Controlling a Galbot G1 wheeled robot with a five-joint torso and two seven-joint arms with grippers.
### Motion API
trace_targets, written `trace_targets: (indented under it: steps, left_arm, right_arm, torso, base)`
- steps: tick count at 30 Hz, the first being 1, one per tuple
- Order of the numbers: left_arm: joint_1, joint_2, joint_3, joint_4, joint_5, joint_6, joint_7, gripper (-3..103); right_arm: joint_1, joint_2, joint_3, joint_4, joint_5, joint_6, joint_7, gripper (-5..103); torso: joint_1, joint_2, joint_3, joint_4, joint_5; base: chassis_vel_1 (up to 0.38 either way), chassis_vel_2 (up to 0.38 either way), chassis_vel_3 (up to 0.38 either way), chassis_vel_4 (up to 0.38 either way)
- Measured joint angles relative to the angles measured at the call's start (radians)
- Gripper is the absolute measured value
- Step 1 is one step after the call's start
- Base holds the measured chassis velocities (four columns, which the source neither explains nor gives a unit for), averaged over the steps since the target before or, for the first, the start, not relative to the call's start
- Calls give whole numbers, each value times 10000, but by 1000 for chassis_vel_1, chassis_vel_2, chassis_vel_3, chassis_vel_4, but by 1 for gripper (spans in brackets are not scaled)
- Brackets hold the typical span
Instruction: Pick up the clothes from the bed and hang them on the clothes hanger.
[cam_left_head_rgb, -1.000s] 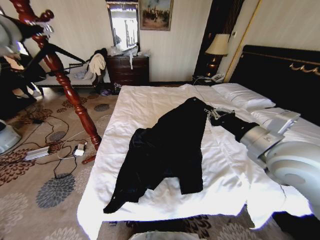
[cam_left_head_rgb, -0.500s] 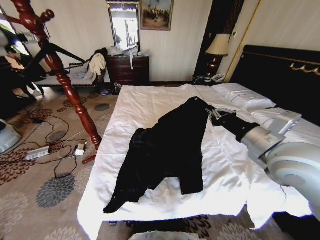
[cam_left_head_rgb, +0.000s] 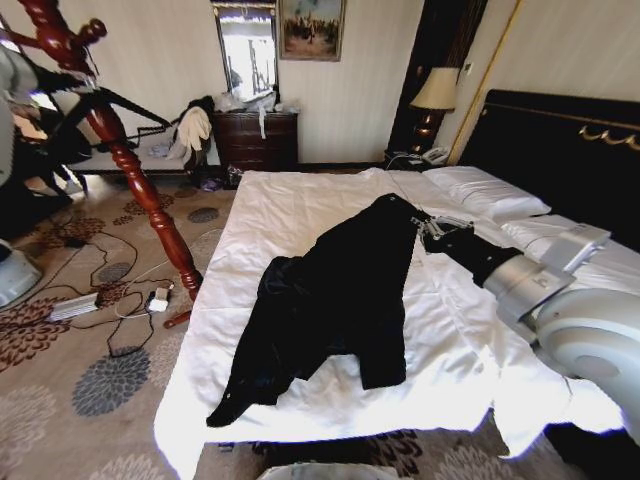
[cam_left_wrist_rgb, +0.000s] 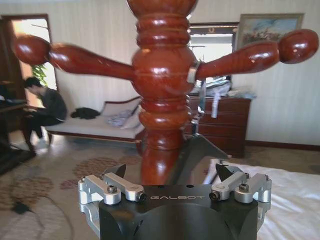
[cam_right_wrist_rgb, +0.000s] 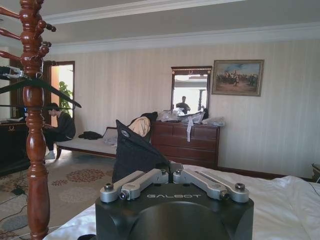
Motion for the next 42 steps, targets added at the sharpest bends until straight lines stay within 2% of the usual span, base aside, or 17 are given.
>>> trace_targets:
  steps: [2, 5, 13, 14, 16, 20, 23, 25, 26, 29, 30, 33, 34, 35, 42]
  left_arm:
    - [25, -3, -21, 53, -14, -3, 80, 100]
    - [128, 14, 17, 337, 435, -44, 483, 100]
    - [361, 59, 40, 469, 758, -65, 793, 98]
    - [375, 46, 38, 487, 765, -66, 856, 92]
    - [390, 37, 40, 488, 771, -83, 897, 92]
    - [452, -115, 42, 516, 800, -151, 934, 71]
    - [481, -206, 17, 523, 815, -165, 932, 66]
    - [528, -280, -12, 475, 813, -175, 904, 55]
    - [528, -280, -12, 475, 813, -175, 904, 55]
    - [562, -313, -40, 365, 764, -184, 822, 39]
    - [570, -313, -46, 320, 740, -184, 796, 39]
    - [592, -294, -47, 237, 657, -185, 768, 28]
    - [604, -277, -46, 205, 626, -184, 756, 28]
    - [651, -222, -41, 102, 529, -174, 734, 18]
    - [746, -99, -41, -76, 393, -142, 637, 16]
  right_arm:
    - [-17, -2, 18, 2, 44, 3, 15, 0]
    - [-121, -17, 69, -13, 115, 22, 36, 0]
    - [-68, -53, 69, 1, 113, 64, 38, 0]
    - [-66, -58, 69, 7, 114, 69, 45, 0]
    - [-80, -58, 69, 25, 114, 70, 46, 0]
    - [-144, -58, 75, 96, 103, 71, 55, 0]
    - [-138, -83, 89, 99, 102, 74, 62, 0]
    - [-136, -124, 113, 100, 85, 80, 70, 0]
    - [-136, -124, 113, 100, 85, 80, 70, 0]
    - [-138, -143, 115, 102, 28, 128, 78, 0]
    - [-137, -140, 114, 102, 16, 135, 79, 0]
    - [-135, -122, 97, 85, 4, 141, 81, 0]
    - [-135, -118, 85, 81, -3, 141, 80, 0]
    - [-132, -115, 61, 79, -18, 142, 80, 0]
    - [-92, -156, 49, 50, -27, 146, 77, 0]
  torso:
    - [0, 0, 0, -3, 2]
    - [1, 0, 1, 0, 1]
    - [1, 0, 1, 0, 1]
    - [1, -1, 0, -1, 2]
    - [1, 0, 0, -1, 3]
    - [0, 0, 0, 3, 1]
    - [1, 0, 0, -2, 2]
    - [1, -1, 1, -4, 3]
    - [1, -1, 1, -4, 3]
    - [1, 0, 0, 5, 2]
    - [0, 0, 0, 3, 2]
    - [1, 0, 0, -1, 3]
    - [1, 0, 0, -2, 4]
    - [1, 0, 0, -3, 3]
    - [0, 0, 0, -1, 2]
  base:
    - [0, 0, 0, 0]
    - [0, 0, 0, 0]
    - [0, 0, 0, 0]
    - [0, 0, 0, 0]
    - [0, 0, 0, 0]
    - [0, 0, 0, 0]
    - [0, 0, 0, 0]
    - [0, 0, 0, 0]
    - [0, 0, 0, 0]
    - [0, 0, 0, 0]
    - [0, 0, 0, 0]
    - [0, 0, 0, 0]
    - [0, 0, 0, 0]
    - [0, 0, 0, 0]
    - [0, 0, 0, 0]
